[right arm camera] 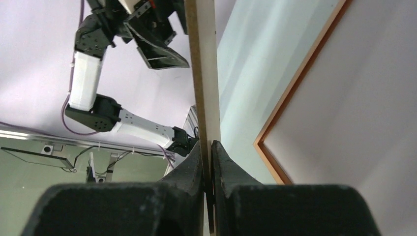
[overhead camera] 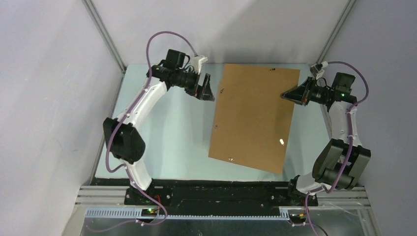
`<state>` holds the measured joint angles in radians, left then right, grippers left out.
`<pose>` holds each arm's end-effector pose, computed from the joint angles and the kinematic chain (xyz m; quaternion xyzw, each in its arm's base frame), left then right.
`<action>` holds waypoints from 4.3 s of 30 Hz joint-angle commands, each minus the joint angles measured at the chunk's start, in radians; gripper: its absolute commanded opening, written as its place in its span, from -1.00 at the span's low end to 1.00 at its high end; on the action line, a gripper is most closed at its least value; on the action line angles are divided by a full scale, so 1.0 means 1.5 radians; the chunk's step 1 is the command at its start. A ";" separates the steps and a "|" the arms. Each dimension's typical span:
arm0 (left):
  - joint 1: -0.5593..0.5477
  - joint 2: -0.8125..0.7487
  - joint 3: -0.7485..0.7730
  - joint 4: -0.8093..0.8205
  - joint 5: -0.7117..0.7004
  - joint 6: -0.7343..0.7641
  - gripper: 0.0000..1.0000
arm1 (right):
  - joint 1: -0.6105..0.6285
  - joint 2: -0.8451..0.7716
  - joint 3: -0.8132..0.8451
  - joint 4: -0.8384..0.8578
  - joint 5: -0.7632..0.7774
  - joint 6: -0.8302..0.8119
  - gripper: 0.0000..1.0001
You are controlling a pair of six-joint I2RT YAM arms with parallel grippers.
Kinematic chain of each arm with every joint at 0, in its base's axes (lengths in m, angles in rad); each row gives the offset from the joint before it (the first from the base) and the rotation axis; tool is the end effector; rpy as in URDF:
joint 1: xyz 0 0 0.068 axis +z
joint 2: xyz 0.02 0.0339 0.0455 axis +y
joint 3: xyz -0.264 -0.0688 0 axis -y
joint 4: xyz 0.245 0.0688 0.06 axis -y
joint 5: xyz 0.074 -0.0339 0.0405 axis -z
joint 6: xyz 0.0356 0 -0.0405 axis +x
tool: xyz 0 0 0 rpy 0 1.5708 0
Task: Put the photo into the frame
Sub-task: Place the photo frame item in the photo frame.
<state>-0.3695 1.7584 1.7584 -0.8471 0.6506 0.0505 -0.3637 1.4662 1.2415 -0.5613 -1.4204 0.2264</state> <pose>0.3484 -0.1581 0.3562 0.2954 0.8431 -0.3484 0.2837 0.2936 -0.0741 0.3238 -0.0348 0.7428 0.5811 0.3306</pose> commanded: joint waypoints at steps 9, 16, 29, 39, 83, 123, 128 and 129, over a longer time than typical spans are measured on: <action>-0.055 0.082 0.026 0.109 0.147 -0.028 0.97 | 0.021 -0.051 0.033 0.126 -0.060 0.149 -1.00; -0.064 0.088 -0.007 0.152 0.212 -0.066 0.64 | 0.027 -0.058 0.033 0.149 -0.050 0.175 -1.00; -0.064 0.042 -0.060 0.162 0.294 -0.084 -0.20 | 0.022 -0.042 0.009 0.206 -0.006 0.177 -1.00; -0.063 0.018 -0.055 0.162 0.304 -0.102 -0.99 | 0.029 -0.016 -0.026 0.252 0.018 0.162 -1.00; 0.027 -0.115 -0.292 0.647 0.265 -0.559 -1.00 | 0.081 0.097 -0.069 0.137 -0.013 -0.006 0.29; 0.074 -0.048 -0.411 0.985 0.175 -0.887 -1.00 | 0.179 0.232 -0.069 0.508 -0.022 0.302 -0.01; 0.070 -0.044 -0.417 0.985 0.173 -0.876 -1.00 | 0.185 0.225 -0.069 0.509 -0.024 0.308 -0.08; 0.070 -0.043 -0.418 0.985 0.172 -0.875 -1.00 | 0.188 0.224 -0.069 0.508 -0.025 0.309 -0.09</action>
<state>-0.2554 1.7042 1.1088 0.5449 0.8936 -1.2407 -0.0925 1.8362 1.1324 0.1570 -1.4277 0.6712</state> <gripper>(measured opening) 0.043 0.467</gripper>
